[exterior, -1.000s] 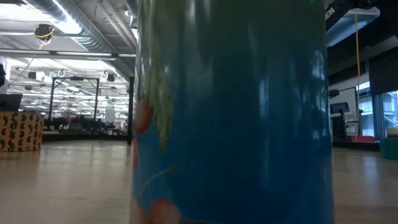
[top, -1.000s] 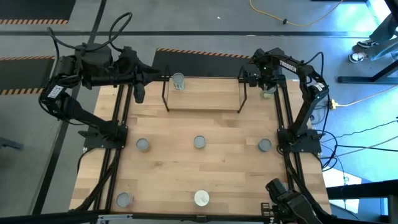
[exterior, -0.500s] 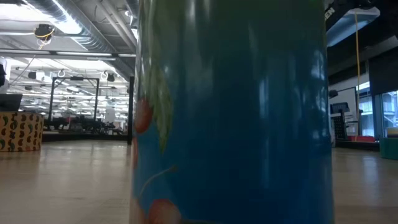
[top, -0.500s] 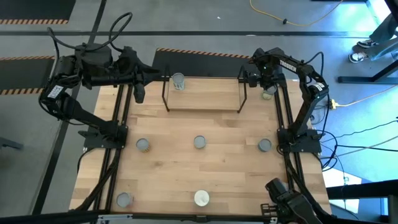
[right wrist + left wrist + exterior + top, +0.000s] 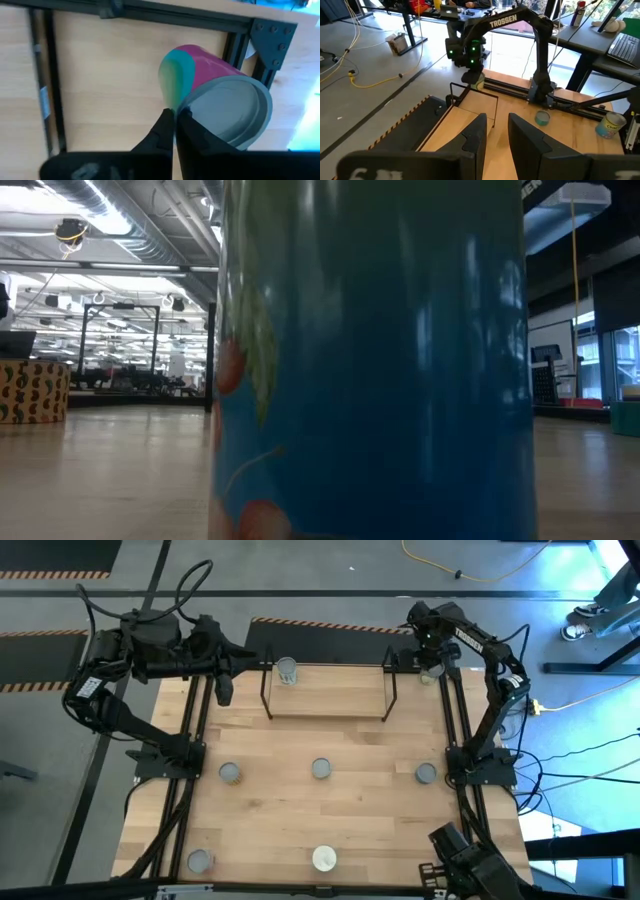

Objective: Pick and place cans onto a shelf
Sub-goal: Put the pink can on the shelf aligned with the white can

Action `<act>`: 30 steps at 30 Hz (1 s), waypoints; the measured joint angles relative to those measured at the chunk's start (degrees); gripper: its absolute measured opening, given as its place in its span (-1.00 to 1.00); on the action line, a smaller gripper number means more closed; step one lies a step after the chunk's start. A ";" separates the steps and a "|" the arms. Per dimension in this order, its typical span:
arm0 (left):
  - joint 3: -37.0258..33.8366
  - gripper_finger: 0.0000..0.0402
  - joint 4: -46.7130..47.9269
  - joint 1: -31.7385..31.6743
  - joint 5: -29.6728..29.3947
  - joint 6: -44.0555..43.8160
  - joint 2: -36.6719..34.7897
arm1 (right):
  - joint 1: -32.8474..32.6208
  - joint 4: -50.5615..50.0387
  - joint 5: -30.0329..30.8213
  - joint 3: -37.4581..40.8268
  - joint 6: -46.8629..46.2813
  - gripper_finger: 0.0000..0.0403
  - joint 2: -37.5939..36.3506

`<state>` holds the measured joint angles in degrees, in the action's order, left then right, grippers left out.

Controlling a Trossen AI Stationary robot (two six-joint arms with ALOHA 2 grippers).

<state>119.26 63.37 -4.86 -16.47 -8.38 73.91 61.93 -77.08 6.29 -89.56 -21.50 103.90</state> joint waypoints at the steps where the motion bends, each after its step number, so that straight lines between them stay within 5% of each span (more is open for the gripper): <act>1: 0.00 -0.64 -0.01 -0.01 0.00 0.00 0.00 | -0.32 -0.74 0.02 -1.27 0.66 -0.97 0.00; 15: 0.00 -0.64 0.00 -0.01 0.00 0.00 0.00 | -4.55 -13.00 7.22 -25.21 2.38 -0.97 -0.09; 30: 0.00 -0.64 -0.01 0.00 -2.67 -0.02 0.00 | -18.19 -12.83 2.92 -43.64 11.22 -0.97 -0.20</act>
<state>119.26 63.37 -4.86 -19.14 -8.40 73.91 43.74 -89.91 9.21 -133.20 -10.28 103.70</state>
